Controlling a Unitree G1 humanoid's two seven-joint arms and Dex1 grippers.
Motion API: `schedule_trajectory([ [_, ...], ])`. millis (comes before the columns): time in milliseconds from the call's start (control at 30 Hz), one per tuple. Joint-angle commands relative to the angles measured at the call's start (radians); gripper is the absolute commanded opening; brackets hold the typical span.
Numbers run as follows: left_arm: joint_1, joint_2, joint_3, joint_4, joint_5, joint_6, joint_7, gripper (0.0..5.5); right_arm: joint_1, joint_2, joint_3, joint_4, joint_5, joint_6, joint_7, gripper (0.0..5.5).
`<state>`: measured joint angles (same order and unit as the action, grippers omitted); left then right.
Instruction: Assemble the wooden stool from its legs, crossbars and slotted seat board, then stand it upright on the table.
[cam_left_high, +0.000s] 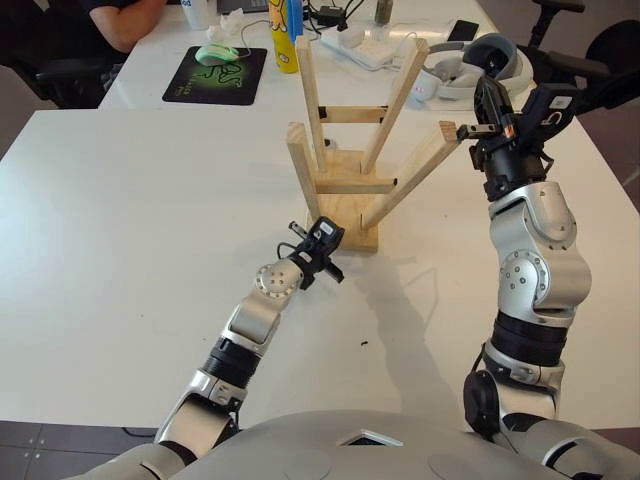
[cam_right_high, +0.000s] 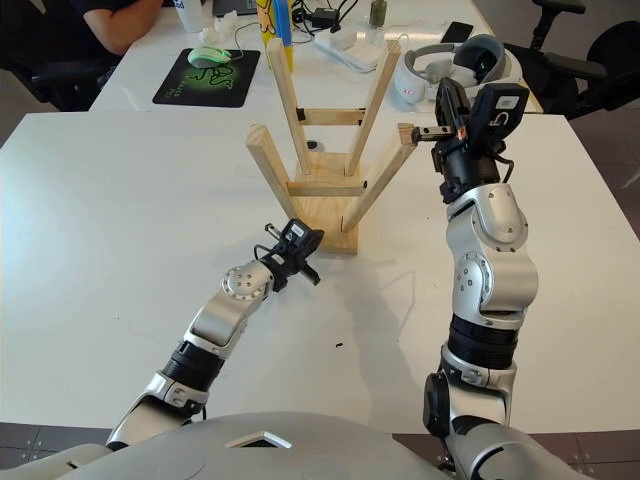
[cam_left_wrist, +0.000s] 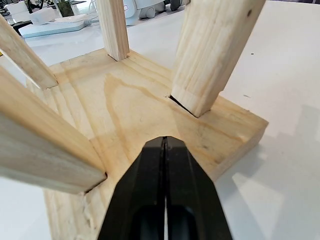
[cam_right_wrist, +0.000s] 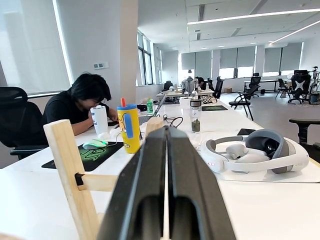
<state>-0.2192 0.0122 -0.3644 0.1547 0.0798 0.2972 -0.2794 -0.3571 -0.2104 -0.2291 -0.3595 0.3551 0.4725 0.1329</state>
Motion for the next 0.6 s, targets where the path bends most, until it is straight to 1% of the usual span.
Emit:
schedule_trajectory([
  [33, -0.015, -0.023, 0.035, 0.082, 0.007, 0.071, 0.048, 0.01, -0.030, -0.002, 0.013, -0.004, 0.035, -0.011, 0.036, 0.00],
  [133, -0.021, -0.028, 0.046, 0.099, 0.008, 0.079, 0.054, 0.01, -0.055, -0.002, 0.018, -0.033, 0.058, -0.012, 0.050, 0.00],
  [267, -0.013, -0.026, 0.062, 0.106, 0.003, 0.095, 0.052, 0.01, -0.265, -0.020, -0.006, -0.128, 0.136, -0.013, 0.028, 0.00],
  [367, -0.005, -0.028, 0.067, 0.105, 0.002, 0.101, 0.051, 0.01, -0.382, -0.023, -0.017, -0.157, 0.182, 0.010, -0.005, 0.00],
  [433, 0.000, -0.031, 0.072, 0.106, -0.002, 0.107, 0.052, 0.01, -0.456, -0.029, -0.006, -0.168, 0.189, 0.010, -0.016, 0.00],
  [600, 0.003, -0.034, 0.076, 0.105, -0.003, 0.111, 0.054, 0.01, -0.480, -0.042, 0.007, -0.175, 0.140, -0.028, -0.044, 0.00],
])
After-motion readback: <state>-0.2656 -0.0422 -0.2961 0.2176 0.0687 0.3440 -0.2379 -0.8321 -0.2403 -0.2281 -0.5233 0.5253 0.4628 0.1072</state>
